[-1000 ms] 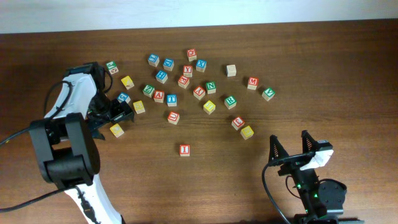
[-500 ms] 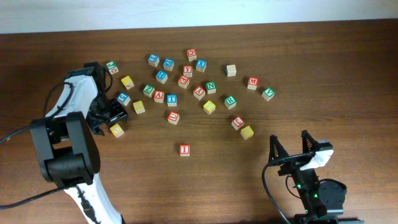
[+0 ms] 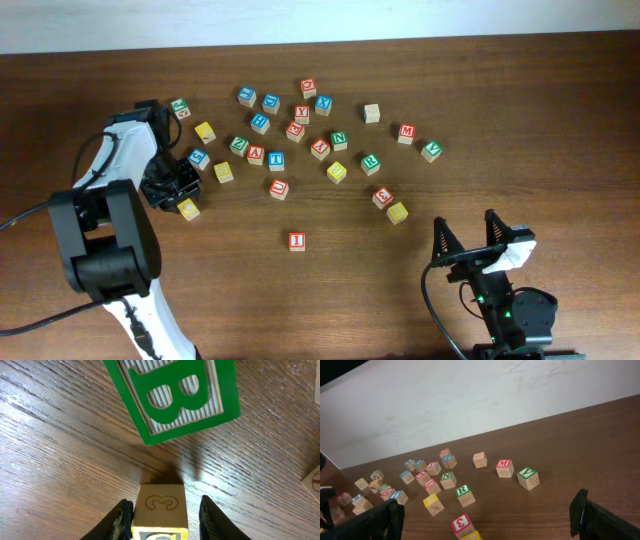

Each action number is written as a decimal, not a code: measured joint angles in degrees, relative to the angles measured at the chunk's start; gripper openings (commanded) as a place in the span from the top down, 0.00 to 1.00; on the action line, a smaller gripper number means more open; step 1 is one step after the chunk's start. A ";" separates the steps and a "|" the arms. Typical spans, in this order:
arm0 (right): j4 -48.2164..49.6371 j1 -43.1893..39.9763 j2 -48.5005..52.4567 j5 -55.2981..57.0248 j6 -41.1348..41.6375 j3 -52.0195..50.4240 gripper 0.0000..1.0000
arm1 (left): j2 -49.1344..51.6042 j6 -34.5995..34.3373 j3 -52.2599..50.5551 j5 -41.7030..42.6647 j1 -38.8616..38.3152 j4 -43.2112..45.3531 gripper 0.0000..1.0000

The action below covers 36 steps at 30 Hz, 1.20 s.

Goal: Spell out ICRA
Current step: 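Lower the left gripper and grasp the yellow-lettered C block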

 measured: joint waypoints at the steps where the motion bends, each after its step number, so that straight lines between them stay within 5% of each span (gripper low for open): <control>1: 0.00 0.00 0.00 0.00 0.00 0.00 0.02 | 0.00 0.00 0.00 0.02 0.00 0.00 0.63; 6: 0.00 0.00 0.00 0.00 -0.02 0.00 0.02 | 0.00 -0.17 0.00 0.07 0.00 -0.07 0.36; 15: 0.00 0.00 0.00 0.00 0.00 0.00 0.02 | 0.00 0.09 -0.07 1.36 0.00 -1.57 0.55; 26: 0.00 0.00 0.00 0.00 0.00 0.00 0.02 | 0.00 0.50 -0.48 1.38 0.00 -1.53 0.62; 32: 0.00 0.00 0.00 0.00 -0.04 0.00 0.02 | 0.00 0.48 -0.48 2.01 0.00 -1.57 0.62; 36: 0.00 0.00 0.00 0.00 0.00 0.00 0.02 | 0.00 0.83 -0.48 3.76 0.00 -1.57 0.48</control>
